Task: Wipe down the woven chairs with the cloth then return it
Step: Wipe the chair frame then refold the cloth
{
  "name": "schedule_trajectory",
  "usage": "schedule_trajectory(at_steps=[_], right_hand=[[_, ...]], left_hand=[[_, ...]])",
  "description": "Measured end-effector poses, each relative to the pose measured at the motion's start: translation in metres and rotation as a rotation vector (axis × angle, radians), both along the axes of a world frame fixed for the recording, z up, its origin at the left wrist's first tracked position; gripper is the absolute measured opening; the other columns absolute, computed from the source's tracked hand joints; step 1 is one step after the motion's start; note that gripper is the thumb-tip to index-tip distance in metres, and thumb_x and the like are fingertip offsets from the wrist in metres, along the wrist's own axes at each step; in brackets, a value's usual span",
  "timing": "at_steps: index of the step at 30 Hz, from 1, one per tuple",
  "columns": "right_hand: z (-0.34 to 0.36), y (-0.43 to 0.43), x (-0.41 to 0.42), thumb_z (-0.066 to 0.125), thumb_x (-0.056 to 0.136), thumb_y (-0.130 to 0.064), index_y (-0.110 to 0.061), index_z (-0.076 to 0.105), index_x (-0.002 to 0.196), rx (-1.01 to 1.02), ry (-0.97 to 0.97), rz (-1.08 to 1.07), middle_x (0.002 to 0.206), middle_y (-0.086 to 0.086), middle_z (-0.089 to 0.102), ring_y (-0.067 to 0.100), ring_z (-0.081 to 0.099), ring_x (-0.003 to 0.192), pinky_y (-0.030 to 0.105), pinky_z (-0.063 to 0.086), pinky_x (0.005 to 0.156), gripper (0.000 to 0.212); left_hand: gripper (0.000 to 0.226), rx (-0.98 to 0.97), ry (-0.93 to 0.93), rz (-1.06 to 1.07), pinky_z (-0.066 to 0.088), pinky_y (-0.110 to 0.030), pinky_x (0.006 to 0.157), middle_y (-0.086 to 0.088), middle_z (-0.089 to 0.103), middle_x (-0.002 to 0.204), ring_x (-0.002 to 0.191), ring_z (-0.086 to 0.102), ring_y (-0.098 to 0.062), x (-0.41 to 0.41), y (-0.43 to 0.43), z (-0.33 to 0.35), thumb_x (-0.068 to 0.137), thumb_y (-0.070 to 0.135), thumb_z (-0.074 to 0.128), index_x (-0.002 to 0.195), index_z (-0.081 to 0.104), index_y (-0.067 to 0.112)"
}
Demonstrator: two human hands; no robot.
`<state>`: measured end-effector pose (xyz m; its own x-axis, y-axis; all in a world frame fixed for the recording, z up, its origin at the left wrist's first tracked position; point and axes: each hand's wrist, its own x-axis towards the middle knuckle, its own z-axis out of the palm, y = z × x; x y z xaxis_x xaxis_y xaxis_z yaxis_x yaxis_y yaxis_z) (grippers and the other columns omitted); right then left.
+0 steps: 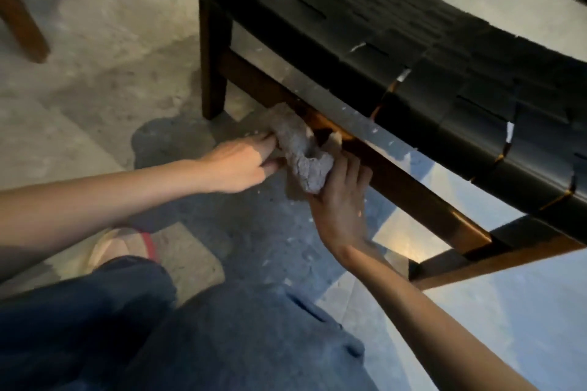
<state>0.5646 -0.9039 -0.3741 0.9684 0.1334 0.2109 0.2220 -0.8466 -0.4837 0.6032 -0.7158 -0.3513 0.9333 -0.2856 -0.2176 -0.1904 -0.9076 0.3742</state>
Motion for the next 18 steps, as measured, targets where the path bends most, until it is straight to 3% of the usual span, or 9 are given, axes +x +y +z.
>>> schedule_trajectory(at_steps=[2,5,7,12,16,18], right_hand=[[0.002,0.012,0.021,0.06,0.086,-0.007,0.001,0.045,0.135,-0.109,-0.111,0.006,0.134,0.025,0.045,0.042,0.042,0.117,0.047,0.03,0.101,0.052],[0.0,0.036,0.06,0.058,0.09,-0.01,-0.002,0.047,0.136,-0.263,-0.189,-0.016,0.132,0.021,0.052,0.039,0.051,0.114,0.044,0.038,0.094,0.048],[-0.005,0.056,0.085,0.048,0.097,-0.016,-0.006,0.04,0.142,-0.311,-0.163,0.031,0.139,0.017,0.047,0.033,0.045,0.123,0.037,0.031,0.099,0.047],[-0.028,0.099,0.139,0.023,0.106,-0.024,-0.014,0.022,0.15,-0.397,-0.061,0.06,0.152,0.006,0.032,0.019,0.028,0.138,0.024,0.009,0.11,0.045],[-0.018,0.103,0.143,0.028,0.103,-0.021,-0.012,0.033,0.144,-0.382,-0.194,0.041,0.133,0.009,0.052,0.027,0.049,0.12,0.034,0.035,0.098,0.043],[-0.011,0.11,0.143,0.033,0.101,-0.02,-0.011,0.031,0.146,-0.418,-0.226,0.07,0.131,0.012,0.052,0.031,0.052,0.117,0.039,0.041,0.093,0.046]], left_hand=[[0.048,-0.123,0.05,0.097,0.044,-0.031,0.088,-0.015,0.049,0.136,0.115,0.053,-0.03,0.006,0.009,0.008,0.096,0.039,0.046,0.135,0.039,0.012],[0.049,-0.329,0.122,0.218,0.039,-0.024,0.09,-0.007,0.048,0.139,0.121,0.05,-0.023,0.021,0.021,0.014,0.096,0.036,0.048,0.141,0.036,0.023],[0.047,-0.438,0.17,0.315,0.043,-0.028,0.093,-0.006,0.049,0.138,0.12,0.052,-0.025,0.029,0.033,0.011,0.098,0.03,0.047,0.143,0.034,0.024],[0.066,-0.512,0.286,0.46,0.046,-0.029,0.081,0.001,0.036,0.148,0.126,0.046,-0.023,0.038,0.069,-0.011,0.095,0.01,0.048,0.15,0.018,0.028],[0.066,-0.759,0.309,0.506,0.041,-0.045,0.103,0.003,0.025,0.154,0.138,0.031,-0.023,0.027,0.068,-0.021,0.092,-0.004,0.043,0.147,0.027,0.028],[0.061,-0.748,0.22,0.514,0.039,-0.037,0.105,0.001,0.026,0.154,0.138,0.033,-0.024,0.027,0.068,-0.026,0.095,-0.002,0.041,0.147,0.028,0.026]])
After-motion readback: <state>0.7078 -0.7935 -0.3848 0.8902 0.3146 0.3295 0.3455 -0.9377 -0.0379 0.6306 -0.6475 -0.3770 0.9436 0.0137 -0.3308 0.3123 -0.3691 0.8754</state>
